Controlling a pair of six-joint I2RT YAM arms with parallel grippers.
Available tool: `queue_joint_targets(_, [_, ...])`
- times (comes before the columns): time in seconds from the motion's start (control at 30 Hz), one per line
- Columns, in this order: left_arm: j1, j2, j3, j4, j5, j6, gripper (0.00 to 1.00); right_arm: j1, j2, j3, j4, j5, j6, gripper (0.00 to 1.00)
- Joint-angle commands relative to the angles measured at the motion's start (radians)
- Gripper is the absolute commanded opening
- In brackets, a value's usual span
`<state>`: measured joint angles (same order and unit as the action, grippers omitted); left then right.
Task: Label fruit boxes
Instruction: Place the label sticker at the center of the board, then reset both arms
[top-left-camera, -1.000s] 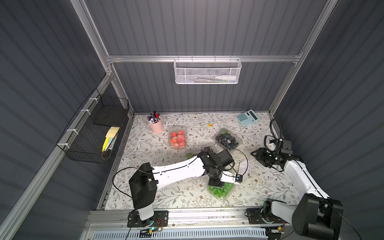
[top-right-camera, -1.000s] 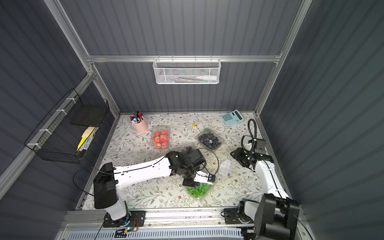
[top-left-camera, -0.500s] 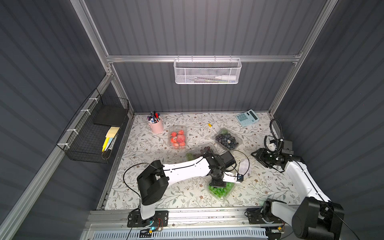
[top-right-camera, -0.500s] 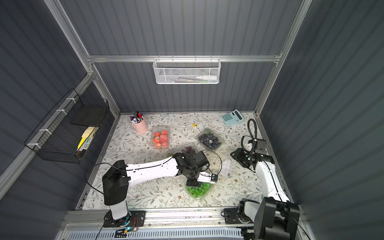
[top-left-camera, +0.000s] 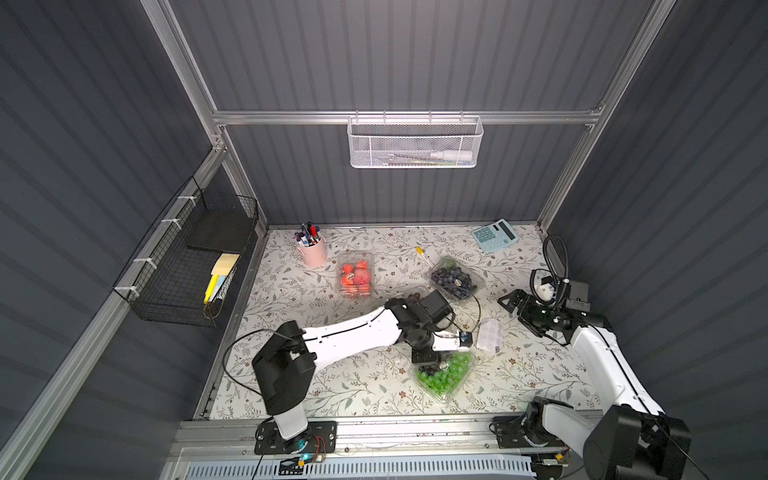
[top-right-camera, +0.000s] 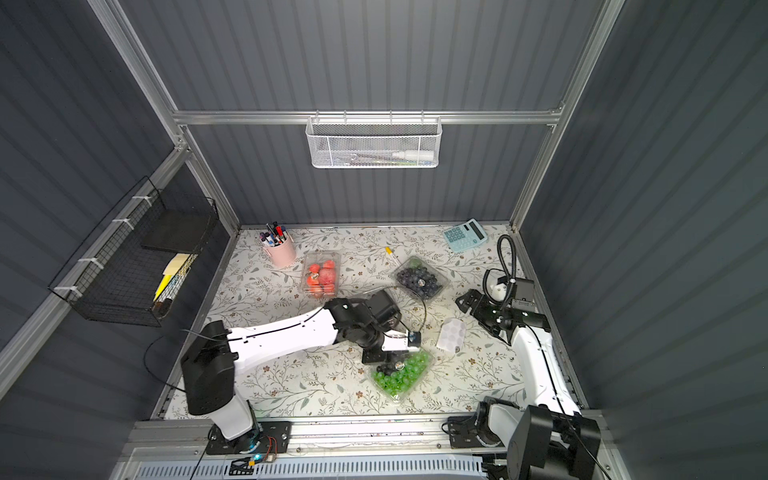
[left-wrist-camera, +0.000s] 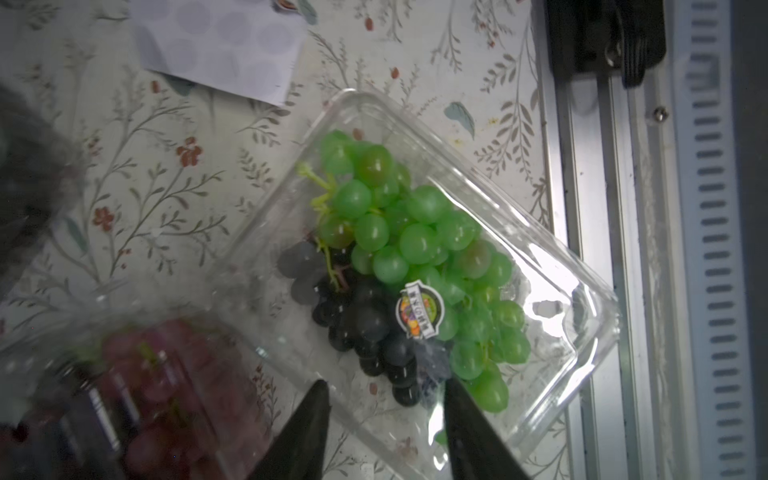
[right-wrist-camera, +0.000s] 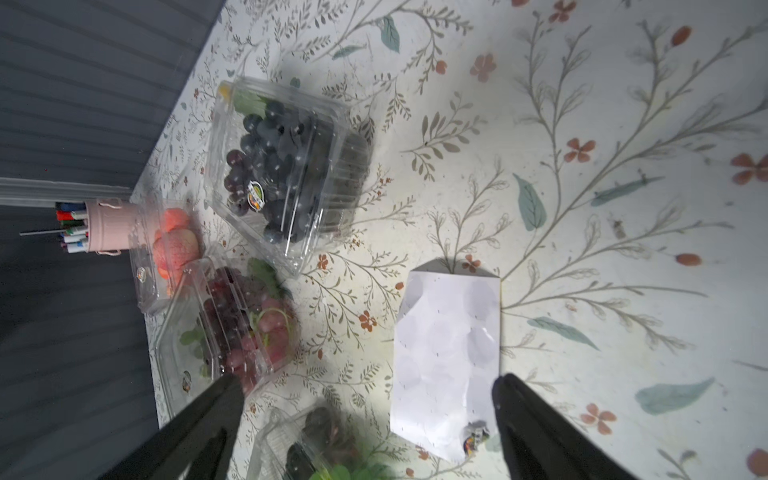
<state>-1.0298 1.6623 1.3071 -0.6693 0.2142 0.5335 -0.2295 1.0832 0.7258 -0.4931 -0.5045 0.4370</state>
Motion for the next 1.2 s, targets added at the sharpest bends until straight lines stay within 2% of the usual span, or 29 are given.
queue_joint_targets(0.0, [0.08, -0.189, -0.084, 0.168, -0.025, -0.165, 0.67, -0.005, -0.018, -0.013, 0.101, 0.058, -0.004, 0.99])
queue_joint_targets(0.07, [0.122, -0.297, -0.157, 0.276, -0.166, -0.26, 0.99, -0.004, -0.023, -0.048, 0.187, 0.109, -0.02, 0.99])
queue_joint_targets(0.23, [0.275, -0.531, -0.394, 0.497, -0.697, -0.539, 1.0, -0.001, -0.022, -0.161, 0.447, 0.178, -0.116, 0.99])
queue_joint_targets(0.3, [0.348, -0.56, -0.463, 0.524, -0.811, -0.585, 1.0, 0.001, -0.015, -0.191, 0.522, 0.237, -0.151, 0.99])
queue_joint_targets(0.43, [0.497, -0.527, -0.576, 0.586, -0.885, -0.642, 1.0, 0.007, 0.024, -0.264, 0.715, 0.243, -0.207, 0.99])
queue_joint_targets(0.53, [0.597, -0.487, -0.719, 0.764, -0.898, -0.613, 1.0, 0.027, 0.079, -0.328, 0.916, 0.227, -0.208, 0.99])
queue_joint_targets(0.6, [0.672, -0.442, -0.797, 0.895, -0.832, -0.611, 1.0, 0.056, 0.122, -0.341, 1.015, 0.23, -0.225, 0.99])
queue_joint_targets(0.7, [0.708, -0.361, -0.876, 1.088, -0.796, -0.57, 1.0, 0.132, 0.239, -0.302, 1.075, 0.253, -0.318, 0.99])
queue_joint_targets(0.8, [0.762, -0.266, -0.902, 1.259, -0.732, -0.561, 1.0, 0.206, 0.272, -0.231, 0.98, 0.313, -0.453, 0.99])
queue_joint_targets(0.83, [0.777, -0.249, -0.88, 1.231, -0.71, -0.555, 1.0, 0.211, 0.284, -0.219, 0.97, 0.328, -0.461, 0.99])
queue_joint_targets(0.87, [0.792, -0.228, -0.893, 1.303, -0.693, -0.535, 1.0, 0.21, 0.304, -0.212, 0.975, 0.346, -0.444, 0.99])
queue_joint_targets(0.97, [0.846, -0.146, -0.935, 1.572, -0.621, -0.498, 1.0, 0.21, 0.406, -0.27, 1.182, 0.358, -0.45, 0.99])
queue_joint_targets(1.03, [0.879, -0.044, -0.9, 1.623, -0.596, -0.501, 1.0, 0.207, 0.44, -0.315, 1.323, 0.388, -0.443, 0.99])
queue_joint_targets(1.07, [0.894, 0.007, -0.885, 1.631, -0.573, -0.513, 1.0, 0.206, 0.447, -0.309, 1.323, 0.405, -0.434, 0.99])
queue_joint_targets(1.1, [0.902, 0.082, -0.873, 1.717, -0.572, -0.49, 1.0, 0.206, 0.444, -0.303, 1.304, 0.413, -0.42, 0.99])
queue_joint_targets(1.17, [0.931, 0.03, -0.837, 1.545, -0.538, -0.548, 1.0, 0.206, 0.418, -0.282, 1.213, 0.41, -0.418, 0.99])
